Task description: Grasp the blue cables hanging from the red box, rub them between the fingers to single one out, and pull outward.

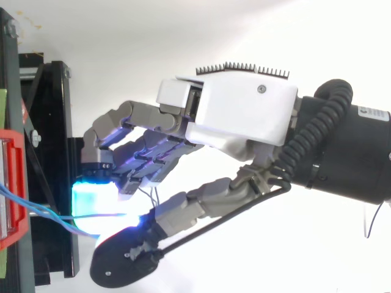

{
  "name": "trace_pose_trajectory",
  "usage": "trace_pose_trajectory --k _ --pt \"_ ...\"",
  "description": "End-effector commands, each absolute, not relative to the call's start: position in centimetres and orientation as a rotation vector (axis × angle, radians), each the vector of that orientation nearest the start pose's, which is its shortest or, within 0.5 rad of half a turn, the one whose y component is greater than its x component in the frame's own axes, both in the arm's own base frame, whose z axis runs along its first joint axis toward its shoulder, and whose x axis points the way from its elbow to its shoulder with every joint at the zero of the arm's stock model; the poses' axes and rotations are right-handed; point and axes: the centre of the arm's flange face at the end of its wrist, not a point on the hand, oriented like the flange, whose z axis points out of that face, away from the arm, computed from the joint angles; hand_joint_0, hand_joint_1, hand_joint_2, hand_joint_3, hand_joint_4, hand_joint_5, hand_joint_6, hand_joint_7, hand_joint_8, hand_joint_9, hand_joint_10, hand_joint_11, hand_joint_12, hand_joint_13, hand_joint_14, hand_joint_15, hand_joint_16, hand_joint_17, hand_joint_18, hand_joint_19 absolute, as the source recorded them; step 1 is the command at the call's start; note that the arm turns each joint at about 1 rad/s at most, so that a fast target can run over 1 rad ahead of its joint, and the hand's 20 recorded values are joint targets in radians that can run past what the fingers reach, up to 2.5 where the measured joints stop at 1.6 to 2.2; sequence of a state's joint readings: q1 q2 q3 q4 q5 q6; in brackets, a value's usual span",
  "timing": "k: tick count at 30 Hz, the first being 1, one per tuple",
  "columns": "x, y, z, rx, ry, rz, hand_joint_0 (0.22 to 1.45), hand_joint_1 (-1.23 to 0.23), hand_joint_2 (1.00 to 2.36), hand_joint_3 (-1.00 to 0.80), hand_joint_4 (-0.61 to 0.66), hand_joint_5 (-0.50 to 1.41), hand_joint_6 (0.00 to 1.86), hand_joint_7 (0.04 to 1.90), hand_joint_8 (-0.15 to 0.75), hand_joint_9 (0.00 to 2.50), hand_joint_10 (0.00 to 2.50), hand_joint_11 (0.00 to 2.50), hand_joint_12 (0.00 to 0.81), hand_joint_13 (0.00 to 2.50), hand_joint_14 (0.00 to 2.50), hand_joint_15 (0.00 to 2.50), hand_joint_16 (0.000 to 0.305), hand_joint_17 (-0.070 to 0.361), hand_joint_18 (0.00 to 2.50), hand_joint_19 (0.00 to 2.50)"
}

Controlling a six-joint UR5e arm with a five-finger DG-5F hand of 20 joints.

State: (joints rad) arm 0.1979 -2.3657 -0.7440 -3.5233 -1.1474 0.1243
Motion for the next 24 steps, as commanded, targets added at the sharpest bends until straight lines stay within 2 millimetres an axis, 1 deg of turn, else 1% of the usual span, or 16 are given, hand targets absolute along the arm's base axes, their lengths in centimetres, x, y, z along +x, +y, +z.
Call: trace_pose_trajectory --k 1,3,4,6,7,10,13,14,15,17,24 --pt "76.64 -2.40 34.69 1.555 1.240 0.868 0.75 -0.96 1.00 -0.50 0.02 -0.22 0.89 0.99 0.203 0.60 0.01 0.41 0.364 0.64 0.02 0.47 0.045 0.100 0.63 0.41" --pt "76.61 -2.41 34.81 1.554 1.239 0.869 0.69 -0.97 1.00 -0.50 0.04 -0.22 0.89 0.99 0.205 0.60 0.01 0.41 0.365 0.64 0.02 0.48 0.045 0.101 0.63 0.43" --pt "76.61 -2.41 34.81 1.554 1.239 0.869 0.68 -0.97 1.00 -0.50 0.04 -0.22 0.89 0.98 0.207 0.60 0.01 0.41 0.367 0.64 0.02 0.49 0.045 0.101 0.63 0.44" --pt "76.64 -2.40 34.69 1.555 1.240 0.868 0.59 -0.95 1.00 -0.50 0.06 -0.22 0.89 0.98 0.219 0.63 0.01 0.42 0.374 0.65 0.02 0.49 0.046 0.103 0.63 0.46" --pt "76.64 -2.28 34.69 1.554 1.241 0.869 0.59 -0.94 1.00 -0.50 0.07 -0.22 0.89 0.98 0.219 0.63 0.01 0.42 0.373 0.65 0.02 0.49 0.046 0.103 0.63 0.46" --pt "76.61 -2.41 34.81 1.554 1.239 0.869 0.51 -0.88 1.00 -0.50 0.10 -0.21 0.89 0.97 0.247 0.67 0.01 0.42 0.395 0.68 0.02 0.50 0.050 0.112 0.65 0.47" --pt "76.61 -2.41 34.81 1.554 1.239 0.869 0.51 -0.80 1.00 -0.50 0.10 -0.20 0.88 0.98 0.257 0.70 0.01 0.42 0.402 0.70 0.02 0.51 0.050 0.113 0.65 0.49" --pt "76.64 -2.40 34.69 1.555 1.240 0.868 0.51 -0.79 1.00 -0.50 0.10 -0.20 0.88 0.98 0.256 0.71 0.01 0.42 0.402 0.70 0.02 0.50 0.050 0.112 0.65 0.49" --pt "76.61 -2.41 34.81 1.554 1.239 0.869 0.53 -0.74 1.00 -0.50 0.09 -0.19 0.87 1.00 0.251 0.71 0.01 0.42 0.393 0.70 0.02 0.51 0.049 0.110 0.64 0.51" --pt "76.61 -2.41 34.81 1.554 1.239 0.869 0.53 -0.70 1.00 -0.50 0.09 -0.19 0.87 1.00 0.251 0.72 0.01 0.42 0.395 0.71 0.02 0.51 0.049 0.110 0.64 0.52" --pt "76.61 -2.41 34.81 1.554 1.239 0.869 0.55 -0.64 1.00 -0.50 0.08 -0.18 0.86 1.04 0.252 0.76 0.01 0.42 0.392 0.71 0.02 0.51 0.048 0.108 0.62 0.53"
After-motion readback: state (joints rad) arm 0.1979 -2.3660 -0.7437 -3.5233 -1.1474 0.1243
